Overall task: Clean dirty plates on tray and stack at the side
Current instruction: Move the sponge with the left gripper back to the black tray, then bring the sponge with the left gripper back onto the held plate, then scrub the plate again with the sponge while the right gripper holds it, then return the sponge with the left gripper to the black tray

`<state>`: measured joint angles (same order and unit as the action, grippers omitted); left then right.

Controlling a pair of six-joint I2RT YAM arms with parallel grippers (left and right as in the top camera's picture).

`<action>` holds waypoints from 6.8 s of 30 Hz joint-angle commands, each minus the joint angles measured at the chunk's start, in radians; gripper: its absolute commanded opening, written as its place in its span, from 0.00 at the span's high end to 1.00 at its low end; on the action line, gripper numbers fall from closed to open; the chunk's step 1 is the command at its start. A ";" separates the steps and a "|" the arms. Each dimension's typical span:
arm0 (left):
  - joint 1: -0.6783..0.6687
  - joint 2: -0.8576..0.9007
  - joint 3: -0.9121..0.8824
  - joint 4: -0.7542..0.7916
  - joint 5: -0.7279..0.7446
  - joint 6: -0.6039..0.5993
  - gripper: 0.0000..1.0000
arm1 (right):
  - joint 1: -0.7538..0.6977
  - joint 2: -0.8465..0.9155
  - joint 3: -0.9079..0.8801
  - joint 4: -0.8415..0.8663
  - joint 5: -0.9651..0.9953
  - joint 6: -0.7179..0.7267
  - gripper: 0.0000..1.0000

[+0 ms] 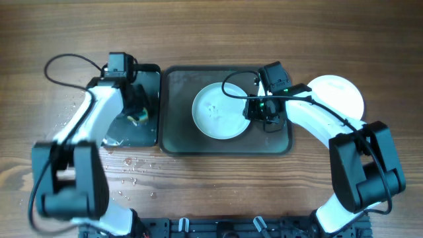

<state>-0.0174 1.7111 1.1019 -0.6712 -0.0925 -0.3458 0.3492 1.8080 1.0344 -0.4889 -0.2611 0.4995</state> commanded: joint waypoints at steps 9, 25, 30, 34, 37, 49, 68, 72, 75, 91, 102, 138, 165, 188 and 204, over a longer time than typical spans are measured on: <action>0.005 -0.303 0.005 0.021 -0.011 0.105 0.96 | 0.007 -0.014 -0.014 0.006 -0.004 0.000 0.52; 0.005 -0.303 -0.003 0.028 -0.010 0.107 0.96 | 0.007 -0.014 -0.014 0.024 -0.003 0.000 0.96; 0.005 -0.303 -0.003 0.029 -0.010 0.108 0.96 | 0.007 -0.014 -0.014 0.025 -0.004 0.001 0.96; 0.005 -0.303 -0.004 0.028 -0.010 0.108 0.96 | 0.007 -0.014 -0.014 0.026 -0.004 0.001 0.96; 0.005 -0.296 -0.005 0.028 -0.010 0.108 0.96 | 0.007 -0.014 -0.014 0.026 -0.004 0.001 0.96; 0.002 -0.224 0.038 0.047 -0.007 0.211 0.96 | 0.007 -0.014 -0.014 0.035 -0.004 -0.001 0.96; -0.218 -0.102 0.126 0.012 0.305 0.041 0.96 | 0.007 -0.014 -0.014 0.052 -0.031 0.000 0.96; -0.306 -0.028 0.126 0.055 0.304 0.037 0.96 | 0.007 -0.014 -0.014 0.068 -0.052 0.018 0.96; -0.354 0.015 0.126 0.071 0.296 0.007 0.96 | 0.007 -0.014 -0.014 0.068 -0.049 0.032 0.96; -0.433 0.206 0.126 0.109 0.222 -0.098 0.96 | 0.007 -0.014 -0.014 0.063 -0.023 0.031 0.96; -0.472 0.279 0.126 0.099 0.459 -0.130 0.96 | 0.007 -0.014 -0.014 0.062 -0.023 0.032 0.96; -0.476 0.217 0.158 0.034 0.090 -0.142 0.96 | 0.007 -0.014 -0.014 0.064 -0.023 0.031 0.96; -0.453 0.110 0.169 0.120 0.375 -0.130 0.93 | 0.007 -0.014 -0.014 0.063 -0.023 0.031 0.57; 0.219 -0.046 0.126 -0.148 0.229 0.030 0.96 | 0.007 0.018 -0.015 0.062 -0.023 0.061 0.55; 0.224 -0.046 0.027 -0.028 0.232 0.104 0.95 | 0.008 0.034 -0.015 0.062 -0.023 0.111 0.86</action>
<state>0.2050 1.6764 1.1347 -0.7052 0.1387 -0.2661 0.3511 1.8160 1.0229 -0.4286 -0.2726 0.6018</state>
